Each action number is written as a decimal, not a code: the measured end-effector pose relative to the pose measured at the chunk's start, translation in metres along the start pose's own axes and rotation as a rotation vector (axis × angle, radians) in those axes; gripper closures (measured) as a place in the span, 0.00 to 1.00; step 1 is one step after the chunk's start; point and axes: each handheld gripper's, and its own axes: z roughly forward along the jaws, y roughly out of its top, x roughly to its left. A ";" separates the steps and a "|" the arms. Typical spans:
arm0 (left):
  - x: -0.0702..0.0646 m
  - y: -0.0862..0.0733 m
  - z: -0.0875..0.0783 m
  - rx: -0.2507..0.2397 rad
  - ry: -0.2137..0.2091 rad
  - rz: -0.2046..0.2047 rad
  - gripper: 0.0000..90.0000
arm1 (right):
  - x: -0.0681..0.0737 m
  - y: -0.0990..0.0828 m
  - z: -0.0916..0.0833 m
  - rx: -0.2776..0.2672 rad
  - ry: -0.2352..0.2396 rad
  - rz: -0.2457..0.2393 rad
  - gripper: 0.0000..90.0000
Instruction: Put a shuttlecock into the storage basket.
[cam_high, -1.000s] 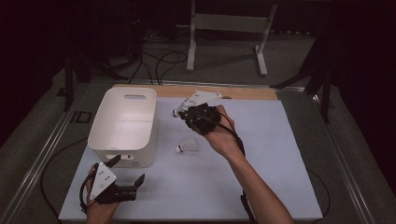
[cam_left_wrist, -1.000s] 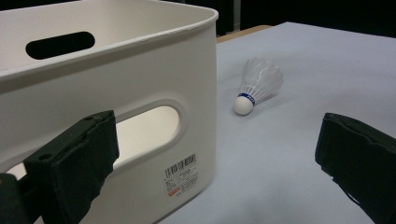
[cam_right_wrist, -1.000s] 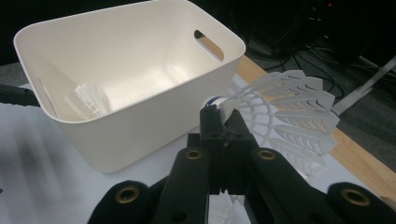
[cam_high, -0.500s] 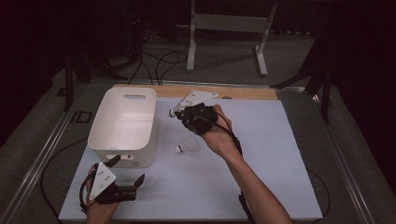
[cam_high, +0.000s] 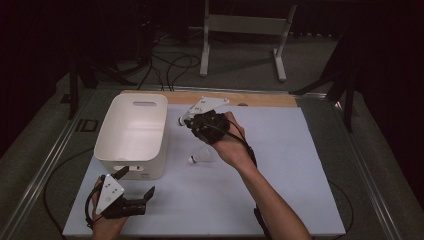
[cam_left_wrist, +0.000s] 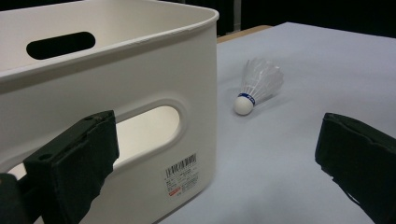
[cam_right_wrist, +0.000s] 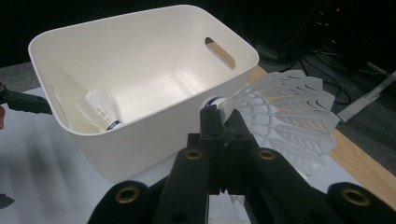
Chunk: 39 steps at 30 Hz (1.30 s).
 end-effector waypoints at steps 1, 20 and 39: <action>0.000 0.000 0.000 -0.001 0.000 0.000 0.00 | 0.000 0.000 0.000 -0.001 0.000 -0.002 0.99; 0.000 0.000 0.000 0.000 -0.001 0.002 0.00 | 0.004 0.007 0.008 -0.012 0.033 -0.006 0.99; 0.000 0.000 0.000 0.002 -0.001 -0.002 0.00 | 0.012 0.015 0.016 -0.033 0.070 -0.012 0.99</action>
